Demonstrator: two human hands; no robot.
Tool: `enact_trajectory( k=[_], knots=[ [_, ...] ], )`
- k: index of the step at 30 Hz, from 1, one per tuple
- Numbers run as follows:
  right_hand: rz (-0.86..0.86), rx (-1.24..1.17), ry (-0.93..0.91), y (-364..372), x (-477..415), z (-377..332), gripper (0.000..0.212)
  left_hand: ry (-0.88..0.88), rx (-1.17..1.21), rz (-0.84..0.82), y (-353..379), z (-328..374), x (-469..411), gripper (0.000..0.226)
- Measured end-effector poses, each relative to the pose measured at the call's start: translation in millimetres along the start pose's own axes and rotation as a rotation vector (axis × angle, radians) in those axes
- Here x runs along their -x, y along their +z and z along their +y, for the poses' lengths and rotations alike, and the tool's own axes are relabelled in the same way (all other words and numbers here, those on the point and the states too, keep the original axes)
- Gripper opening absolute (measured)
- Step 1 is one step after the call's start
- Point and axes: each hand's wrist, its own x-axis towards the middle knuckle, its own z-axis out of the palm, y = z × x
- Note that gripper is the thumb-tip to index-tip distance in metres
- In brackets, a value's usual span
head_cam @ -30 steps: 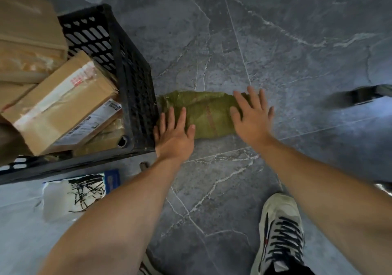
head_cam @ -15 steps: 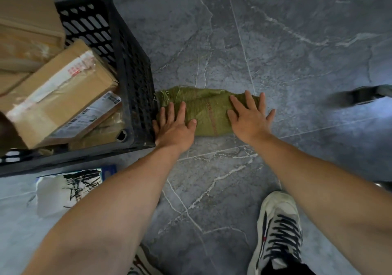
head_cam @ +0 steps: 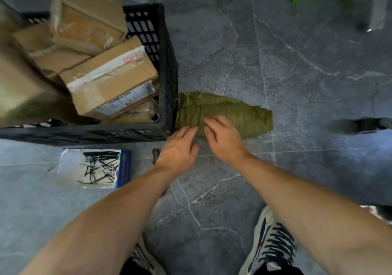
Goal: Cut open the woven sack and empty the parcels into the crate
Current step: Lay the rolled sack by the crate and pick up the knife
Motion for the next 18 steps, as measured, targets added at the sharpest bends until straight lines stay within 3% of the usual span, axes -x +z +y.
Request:
enact_trajectory(
  k=[3, 9, 11, 14, 18],
  knots=[
    [-0.126, -0.037, 0.043, 18, 6, -14, 0.032, -0.058, -0.004, -0.045, -5, -17, 23, 0.057],
    [-0.47, -0.066, 0.237, 63, 15, -36, 0.03, -0.455, 0.135, 0.026, -11, -63, 63, 0.036],
    [-0.594, -0.14, 0.445, 76, 16, -45, 0.026, -0.615, 0.233, 0.024, -7, -76, 71, 0.037],
    [-0.711, -0.505, 0.882, 97, 19, -66, 0.018, -0.812, 0.419, -0.001, 1, -86, 77, 0.046],
    [-0.68, -0.719, 1.055, 126, 17, -79, 0.063, -1.015, 0.696, 0.047, 13, -94, 77, 0.063]
  ],
)
